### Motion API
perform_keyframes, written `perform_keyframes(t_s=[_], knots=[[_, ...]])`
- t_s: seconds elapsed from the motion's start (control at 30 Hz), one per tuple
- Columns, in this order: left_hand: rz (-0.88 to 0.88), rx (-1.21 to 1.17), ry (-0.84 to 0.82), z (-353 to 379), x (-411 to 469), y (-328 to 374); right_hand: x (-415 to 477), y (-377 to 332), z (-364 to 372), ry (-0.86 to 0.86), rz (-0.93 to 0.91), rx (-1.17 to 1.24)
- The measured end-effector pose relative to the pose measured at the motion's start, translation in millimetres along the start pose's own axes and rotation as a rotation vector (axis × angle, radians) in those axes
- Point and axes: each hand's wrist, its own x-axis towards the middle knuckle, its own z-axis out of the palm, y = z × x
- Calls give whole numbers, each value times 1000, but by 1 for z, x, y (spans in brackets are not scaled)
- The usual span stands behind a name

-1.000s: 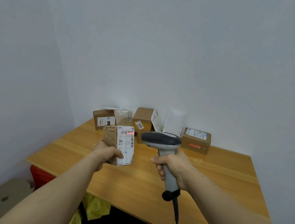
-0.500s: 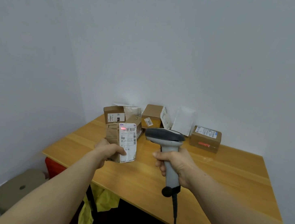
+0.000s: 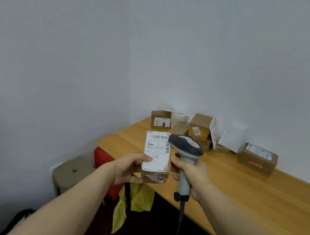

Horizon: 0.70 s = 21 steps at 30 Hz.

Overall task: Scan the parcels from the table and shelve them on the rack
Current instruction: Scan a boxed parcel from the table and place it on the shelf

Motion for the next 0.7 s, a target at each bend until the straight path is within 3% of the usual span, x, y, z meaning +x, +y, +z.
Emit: perform_keyframes(t_s=[0.17, 0.3, 0.47, 0.7], knots=[[68, -105, 126, -70, -107, -26, -58, 29, 94, -122, -27, 18], [98, -199, 283, -126, -221, -63, -136, 59, 174, -315, 12, 51], [130, -206, 454, -189, -376, -113, -251, 105, 274, -495, 20, 110], [179, -200, 728, -270, -560, -161, -388, 144, 400, -784, 18, 10]])
